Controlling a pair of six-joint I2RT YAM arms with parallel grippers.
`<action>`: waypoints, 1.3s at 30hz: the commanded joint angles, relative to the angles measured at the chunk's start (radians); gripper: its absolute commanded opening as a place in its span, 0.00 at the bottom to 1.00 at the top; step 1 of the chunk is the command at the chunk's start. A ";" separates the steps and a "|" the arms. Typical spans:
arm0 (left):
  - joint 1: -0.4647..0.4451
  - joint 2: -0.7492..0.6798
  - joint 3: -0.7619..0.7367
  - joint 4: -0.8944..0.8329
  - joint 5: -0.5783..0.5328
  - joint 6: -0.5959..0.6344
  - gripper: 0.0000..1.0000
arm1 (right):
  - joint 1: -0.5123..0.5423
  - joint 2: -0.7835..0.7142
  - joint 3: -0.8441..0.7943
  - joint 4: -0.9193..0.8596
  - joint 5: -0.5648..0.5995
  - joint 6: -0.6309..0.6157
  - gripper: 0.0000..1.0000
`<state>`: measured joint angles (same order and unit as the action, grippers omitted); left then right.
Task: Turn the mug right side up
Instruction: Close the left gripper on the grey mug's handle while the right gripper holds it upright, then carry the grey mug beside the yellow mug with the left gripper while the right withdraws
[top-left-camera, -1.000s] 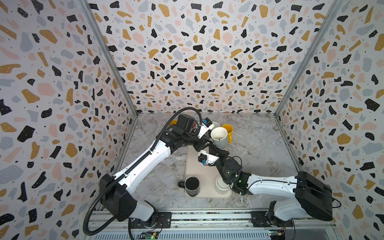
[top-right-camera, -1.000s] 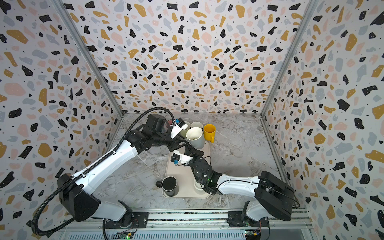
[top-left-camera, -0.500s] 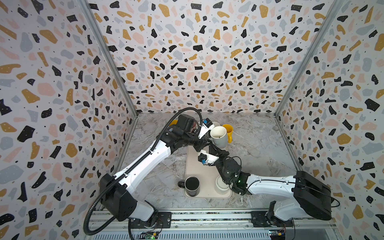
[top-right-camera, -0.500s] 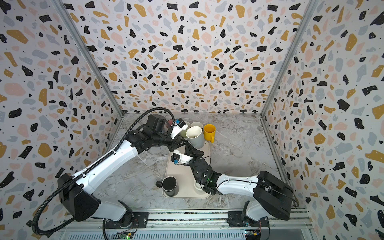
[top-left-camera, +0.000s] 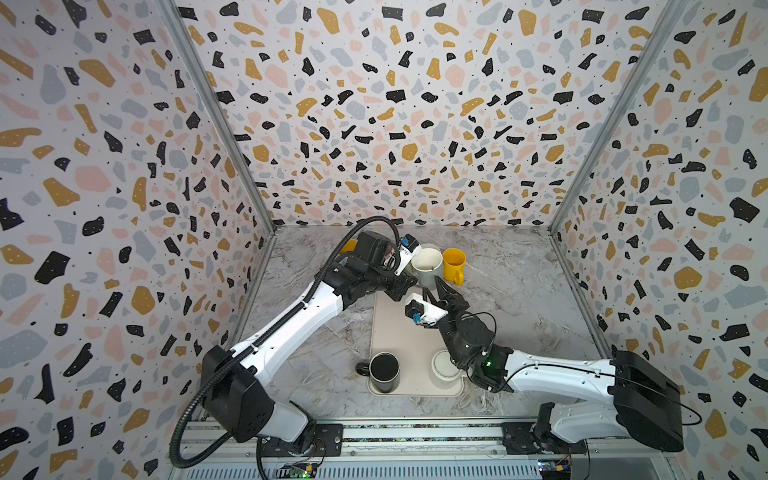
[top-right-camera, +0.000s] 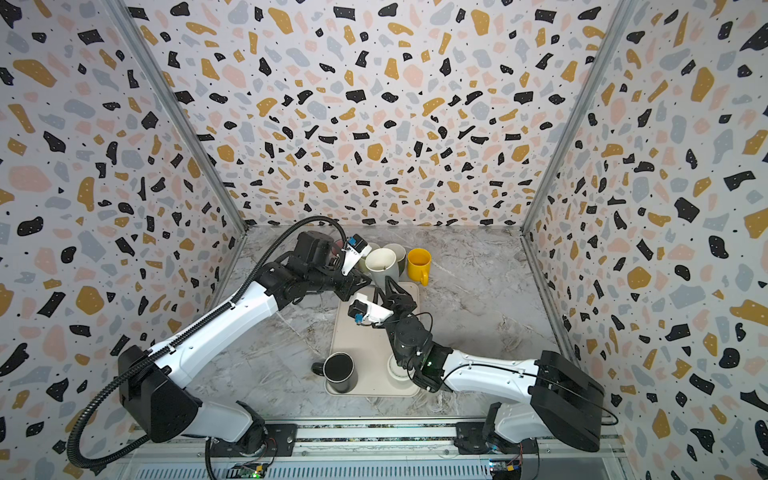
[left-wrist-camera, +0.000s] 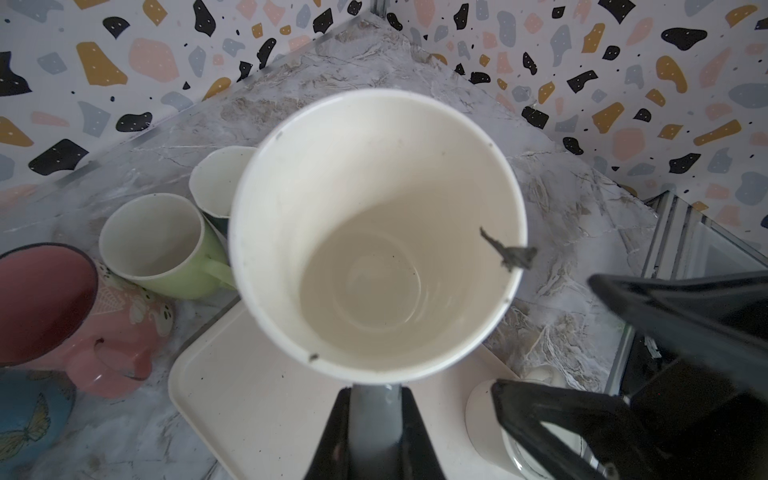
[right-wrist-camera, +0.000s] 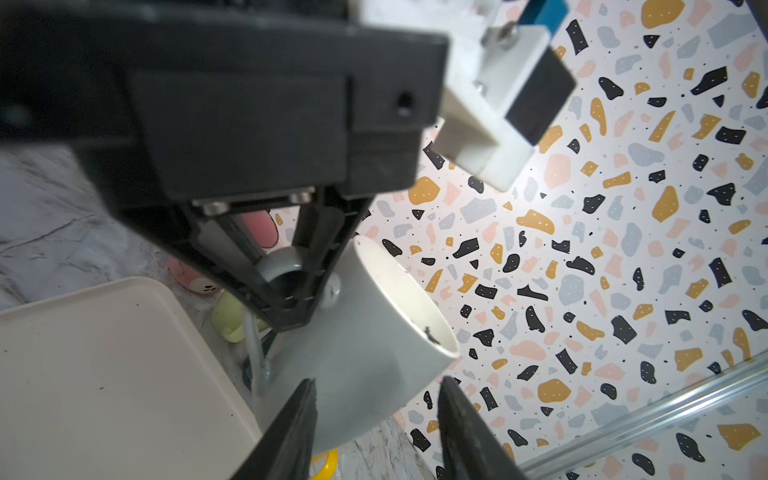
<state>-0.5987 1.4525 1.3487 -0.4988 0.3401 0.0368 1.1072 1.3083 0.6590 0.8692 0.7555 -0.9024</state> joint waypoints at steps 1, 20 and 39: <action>0.009 -0.018 0.016 0.112 -0.043 -0.029 0.00 | -0.001 -0.073 -0.013 -0.009 0.046 0.041 0.50; -0.068 0.181 0.195 0.150 -0.095 -0.095 0.00 | -0.220 -0.492 -0.012 -0.426 -0.078 0.581 0.58; -0.226 0.530 0.463 0.246 -0.150 -0.172 0.00 | -0.266 -0.672 -0.022 -0.510 -0.082 0.739 0.64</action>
<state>-0.8135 1.9797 1.7420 -0.3946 0.1974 -0.1078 0.8471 0.6659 0.6109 0.3656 0.6727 -0.2047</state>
